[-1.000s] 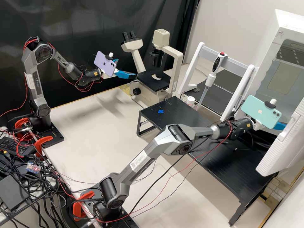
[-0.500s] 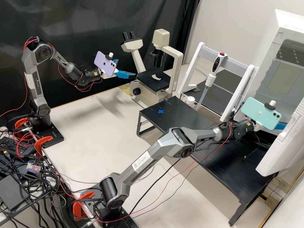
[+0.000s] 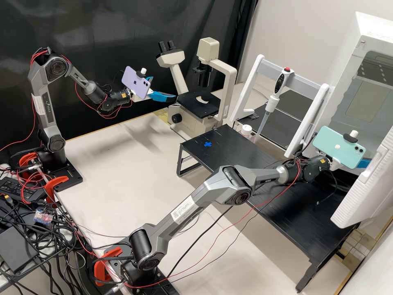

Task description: Move the petri dish to the microscope

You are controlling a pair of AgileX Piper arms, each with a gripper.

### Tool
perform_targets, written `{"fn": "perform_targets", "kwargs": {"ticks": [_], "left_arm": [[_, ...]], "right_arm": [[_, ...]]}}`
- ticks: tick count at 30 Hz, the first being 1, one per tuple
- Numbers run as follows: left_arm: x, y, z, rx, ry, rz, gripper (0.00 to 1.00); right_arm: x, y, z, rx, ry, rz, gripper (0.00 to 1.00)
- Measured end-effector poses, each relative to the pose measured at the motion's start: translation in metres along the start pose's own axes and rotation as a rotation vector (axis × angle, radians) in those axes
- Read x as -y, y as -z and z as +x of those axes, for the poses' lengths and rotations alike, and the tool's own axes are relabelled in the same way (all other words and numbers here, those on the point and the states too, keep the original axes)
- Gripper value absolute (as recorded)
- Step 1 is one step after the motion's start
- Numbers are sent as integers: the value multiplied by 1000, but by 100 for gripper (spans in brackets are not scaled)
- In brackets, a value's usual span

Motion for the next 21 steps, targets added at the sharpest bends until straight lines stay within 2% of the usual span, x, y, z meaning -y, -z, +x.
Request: {"fn": "perform_targets", "kwargs": {"ticks": [21], "left_arm": [[0,0,0,0,0,0,100]], "right_arm": [[-3,-4,0,8,-4,2,0]]}}
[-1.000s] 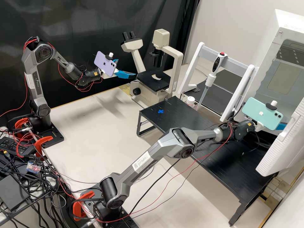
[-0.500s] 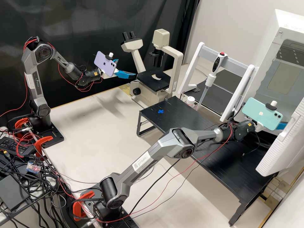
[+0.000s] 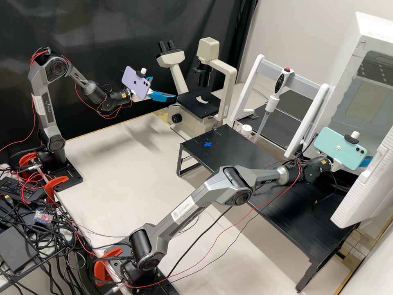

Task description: Move the petri dish to the microscope

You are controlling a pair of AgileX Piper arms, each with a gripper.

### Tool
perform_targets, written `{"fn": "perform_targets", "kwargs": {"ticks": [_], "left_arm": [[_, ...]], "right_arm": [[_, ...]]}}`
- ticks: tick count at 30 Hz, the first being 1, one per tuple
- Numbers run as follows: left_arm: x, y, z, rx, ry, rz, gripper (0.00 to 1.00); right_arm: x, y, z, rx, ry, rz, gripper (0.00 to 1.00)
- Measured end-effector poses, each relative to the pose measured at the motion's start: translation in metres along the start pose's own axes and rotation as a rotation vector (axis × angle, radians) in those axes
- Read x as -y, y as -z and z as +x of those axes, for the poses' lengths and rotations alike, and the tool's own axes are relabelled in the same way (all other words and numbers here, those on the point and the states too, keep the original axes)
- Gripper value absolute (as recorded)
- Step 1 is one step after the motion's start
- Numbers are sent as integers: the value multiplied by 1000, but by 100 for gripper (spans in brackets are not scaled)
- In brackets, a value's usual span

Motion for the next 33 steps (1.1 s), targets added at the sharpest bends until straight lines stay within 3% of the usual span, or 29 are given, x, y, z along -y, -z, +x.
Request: {"fn": "perform_targets", "kwargs": {"ticks": [16,21,30,33], "left_arm": [[0,0,0,0,0,0,100],[0,0,0,0,0,0,100],[0,0,0,0,0,0,100],[0,0,0,0,0,0,100]], "right_arm": [[4,-15,-15,-6,33,19,0],[-5,-26,-39,-1,29,54,0],[-26,-38,-98,-31,-51,69,0],[-28,-44,-119,-27,-57,58,0]]}}
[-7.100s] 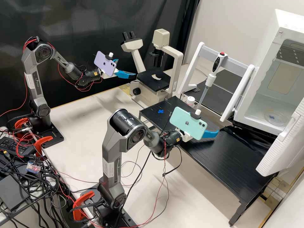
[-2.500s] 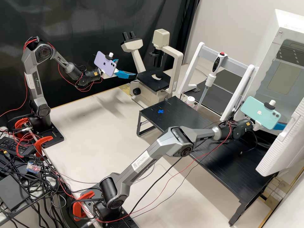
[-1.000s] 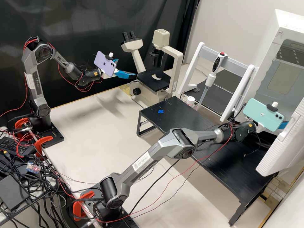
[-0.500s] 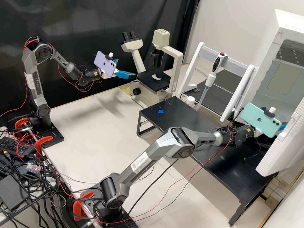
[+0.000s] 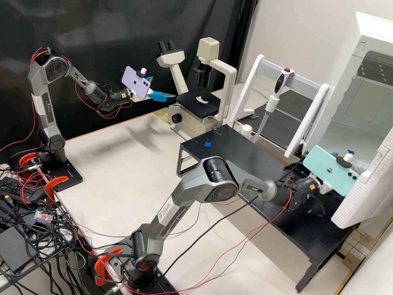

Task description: Move the petri dish to the microscope

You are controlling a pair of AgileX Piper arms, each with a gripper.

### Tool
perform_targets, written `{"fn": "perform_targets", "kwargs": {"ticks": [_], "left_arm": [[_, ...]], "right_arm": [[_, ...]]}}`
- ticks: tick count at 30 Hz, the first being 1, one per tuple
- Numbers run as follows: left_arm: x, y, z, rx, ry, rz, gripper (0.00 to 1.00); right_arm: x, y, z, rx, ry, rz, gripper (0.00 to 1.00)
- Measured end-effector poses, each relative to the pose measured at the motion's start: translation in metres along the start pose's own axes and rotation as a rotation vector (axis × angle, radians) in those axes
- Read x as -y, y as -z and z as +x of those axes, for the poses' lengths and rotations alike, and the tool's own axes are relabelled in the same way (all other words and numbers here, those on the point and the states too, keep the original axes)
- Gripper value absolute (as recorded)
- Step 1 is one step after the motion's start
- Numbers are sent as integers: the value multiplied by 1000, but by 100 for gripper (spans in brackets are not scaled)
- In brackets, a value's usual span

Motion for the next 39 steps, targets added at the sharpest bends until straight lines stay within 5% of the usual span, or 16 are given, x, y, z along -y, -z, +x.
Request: {"fn": "perform_targets", "kwargs": {"ticks": [9,17,27,35,39], "left_arm": [[0,0,0,0,0,0,100],[0,0,0,0,0,0,100],[0,0,0,0,0,0,100],[0,0,0,0,0,0,100],[0,0,0,0,0,0,100]], "right_arm": [[-10,1,-72,-77,-68,26,0],[1,42,-143,-245,-85,34,0],[64,109,-209,-465,142,17,0],[117,167,-248,-723,289,-61,0],[140,189,-256,-769,324,-90,0]]}}
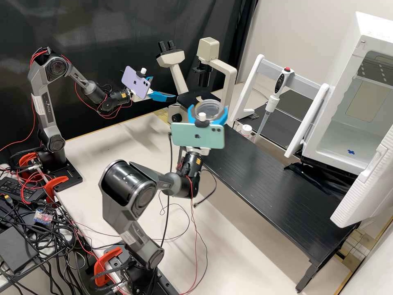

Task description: Move the petri dish to the microscope

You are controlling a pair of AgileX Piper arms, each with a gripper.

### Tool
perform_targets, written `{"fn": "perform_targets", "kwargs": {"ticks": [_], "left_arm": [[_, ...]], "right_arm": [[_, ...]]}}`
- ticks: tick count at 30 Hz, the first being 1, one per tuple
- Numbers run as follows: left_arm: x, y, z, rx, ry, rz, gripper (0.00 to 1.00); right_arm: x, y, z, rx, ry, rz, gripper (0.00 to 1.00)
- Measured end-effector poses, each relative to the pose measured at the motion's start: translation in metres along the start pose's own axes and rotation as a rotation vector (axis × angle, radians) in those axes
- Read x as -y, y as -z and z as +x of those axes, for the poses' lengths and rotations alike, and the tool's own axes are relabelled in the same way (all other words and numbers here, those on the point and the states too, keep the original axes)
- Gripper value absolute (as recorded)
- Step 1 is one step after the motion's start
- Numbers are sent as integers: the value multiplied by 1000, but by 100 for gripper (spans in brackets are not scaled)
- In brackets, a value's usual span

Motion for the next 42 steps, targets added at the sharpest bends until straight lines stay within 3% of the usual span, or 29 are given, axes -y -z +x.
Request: {"fn": "perform_targets", "kwargs": {"ticks": [2,5,13,25,31,36,40,42], "left_arm": [[0,0,0,0,0,0,100],[0,0,0,0,0,0,100],[0,0,0,0,0,0,100],[0,0,0,0,0,0,100],[0,0,0,0,0,0,100],[0,0,0,0,0,0,100],[0,0,0,0,0,0,100],[0,0,0,0,0,0,100]], "right_arm": [[11,10,11,-16,28,8,0],[29,22,33,-13,75,-8,0],[60,31,82,1,174,-31,0],[90,10,171,132,257,10,0],[114,-1,203,170,323,-6,0],[136,-14,225,198,361,1,0],[147,-14,242,187,352,25,0],[152,-19,250,204,347,63,0]]}}
